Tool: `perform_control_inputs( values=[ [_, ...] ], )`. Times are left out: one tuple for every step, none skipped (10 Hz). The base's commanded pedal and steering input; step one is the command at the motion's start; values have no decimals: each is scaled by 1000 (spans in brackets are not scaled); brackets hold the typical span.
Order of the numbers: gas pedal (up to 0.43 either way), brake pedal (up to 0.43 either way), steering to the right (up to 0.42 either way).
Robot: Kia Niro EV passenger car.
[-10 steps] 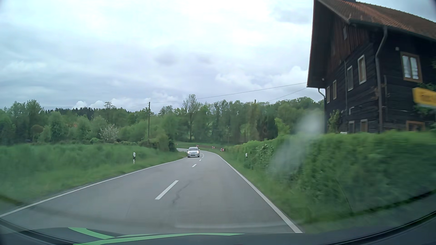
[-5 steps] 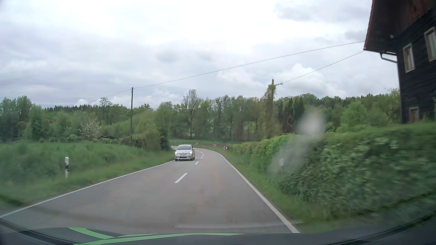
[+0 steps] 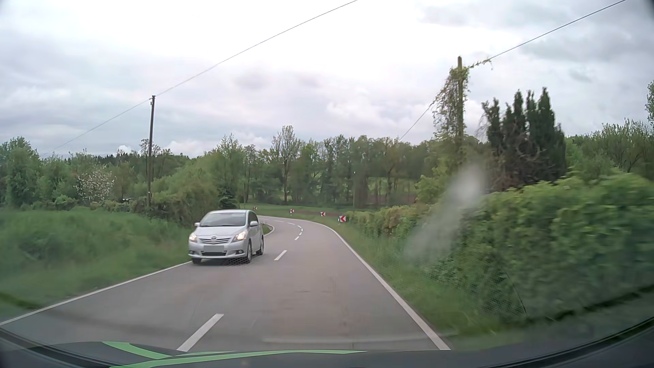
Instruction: Follow the waypoints while adhering to traffic rules and regulations
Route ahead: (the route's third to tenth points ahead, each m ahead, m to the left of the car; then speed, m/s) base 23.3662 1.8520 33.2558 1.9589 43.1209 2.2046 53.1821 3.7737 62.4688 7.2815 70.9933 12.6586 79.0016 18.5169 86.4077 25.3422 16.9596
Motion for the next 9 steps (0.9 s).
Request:
perform_control_inputs(
  values=[
    [0,213,2],
    [0,213,1],
    [0,213,0],
    [0,220,1],
    [0,220,0],
    [0,226,-1],
    [0,232,-1],
    [0,232,-1],
    [0,232,-3]
  ],
)
